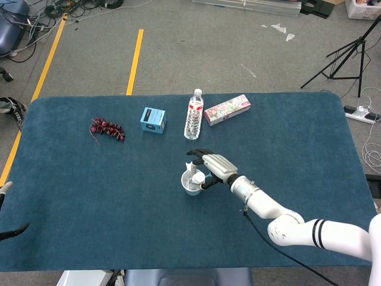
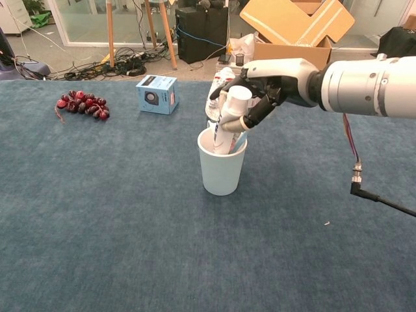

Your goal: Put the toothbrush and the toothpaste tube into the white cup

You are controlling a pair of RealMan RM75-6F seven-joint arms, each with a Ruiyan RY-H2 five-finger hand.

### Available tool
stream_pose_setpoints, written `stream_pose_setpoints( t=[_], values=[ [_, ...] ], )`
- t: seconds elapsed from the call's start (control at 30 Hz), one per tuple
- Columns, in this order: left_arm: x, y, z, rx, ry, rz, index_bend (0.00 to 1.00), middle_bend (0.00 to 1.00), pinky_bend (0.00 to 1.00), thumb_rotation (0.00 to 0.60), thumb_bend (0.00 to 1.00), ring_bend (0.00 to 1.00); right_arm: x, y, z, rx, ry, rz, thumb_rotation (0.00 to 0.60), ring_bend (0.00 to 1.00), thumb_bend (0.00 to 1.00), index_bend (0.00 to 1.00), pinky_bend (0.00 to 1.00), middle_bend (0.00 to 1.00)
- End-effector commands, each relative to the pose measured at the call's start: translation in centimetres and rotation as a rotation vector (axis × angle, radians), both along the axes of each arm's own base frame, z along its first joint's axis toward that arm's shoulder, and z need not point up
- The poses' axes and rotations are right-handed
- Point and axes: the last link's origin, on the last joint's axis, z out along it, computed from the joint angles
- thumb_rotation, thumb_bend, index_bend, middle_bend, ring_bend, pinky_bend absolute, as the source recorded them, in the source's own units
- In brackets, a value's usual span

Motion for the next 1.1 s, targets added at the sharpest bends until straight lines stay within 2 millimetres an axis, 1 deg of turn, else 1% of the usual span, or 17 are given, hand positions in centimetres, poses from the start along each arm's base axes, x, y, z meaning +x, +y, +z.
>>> stream_pose_setpoints(
  t=[0.03, 0.37, 0.53, 1.1],
  values=[
    [0.00, -0.02, 0.01, 0.000, 0.000, 0.000, 0.09, 0.17, 0.21, 0.600, 0.00, 0.07, -0.06, 0.00, -0.08, 0.000, 0.004, 0.001, 0.600, 0.00, 0.22, 0.66, 0.04, 0.14],
    [-0.03, 0.01, -0.06, -0.004, 0.003, 0.002, 0.09, 0.17, 0.21, 0.600, 0.00, 0.07, -0.14, -0.14, 0.16, -0.010, 0.004, 0.002, 0.600, 0.00, 0.21, 0.66, 0.04, 0.14],
    [-0.04, 0.02, -0.09, -0.005, 0.003, 0.002, 0.09, 0.17, 0.21, 0.600, 0.00, 0.07, -0.26, -0.16, 0.16, -0.009, 0.006, 0.001, 0.600, 0.00, 0.21, 0.60, 0.04, 0.13],
    [-0.04, 0.00, -0.03, -0.005, 0.001, 0.003, 0.09, 0.17, 0.21, 0.600, 0.00, 0.07, -0.57, -0.21, -0.10, 0.006, 0.016, -0.001, 0.600, 0.00, 0.21, 0.46, 0.04, 0.11]
  ],
)
